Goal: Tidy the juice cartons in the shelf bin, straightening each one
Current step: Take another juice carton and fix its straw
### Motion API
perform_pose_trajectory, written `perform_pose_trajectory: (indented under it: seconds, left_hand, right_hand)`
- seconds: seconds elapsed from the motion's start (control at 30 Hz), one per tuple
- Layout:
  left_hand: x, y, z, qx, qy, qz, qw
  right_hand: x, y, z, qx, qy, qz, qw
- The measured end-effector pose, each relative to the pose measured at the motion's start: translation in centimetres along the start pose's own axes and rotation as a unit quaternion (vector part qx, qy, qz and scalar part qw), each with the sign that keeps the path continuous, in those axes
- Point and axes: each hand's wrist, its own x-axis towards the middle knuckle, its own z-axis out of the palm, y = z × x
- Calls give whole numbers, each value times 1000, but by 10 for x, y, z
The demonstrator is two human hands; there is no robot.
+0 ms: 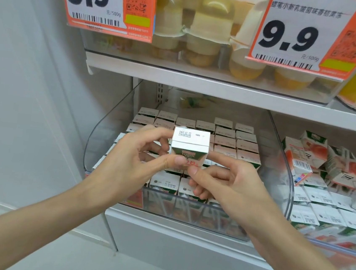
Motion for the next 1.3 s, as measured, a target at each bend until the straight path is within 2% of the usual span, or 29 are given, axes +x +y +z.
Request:
perform_pose_trajectory:
  seconds: [0.23,0.37,0.6,0.87,1.07,1.23,1.3]
  left_hand:
    - [-2,-2,1,-1,2,-16,1000]
    - [-1,1,2,0,0,-25,1000]
    - [-8,4,17,-136,-6,-94,986]
    - [-2,1,11,-193,2,-120,974]
    - [1,6,6,-124,-17,-45,991]
    - [3,6,4,-97,-65,-4,993]
    - [4,6,6,-90,-90,-2,992]
  right_hand:
    - [1,6,-2,-124,52,-139,981]
    - [3,10,-4,-137,71,-176,972]
    - [5,9,0,-130,151,-241,950]
    - [9,14,-2,-126,84,-236,960]
    - [8,10,-9,-148,56,-214,964]
    - [8,2,-16,-129,-19,-240,962]
    - [10,-2,-21,-160,-56,-258,951]
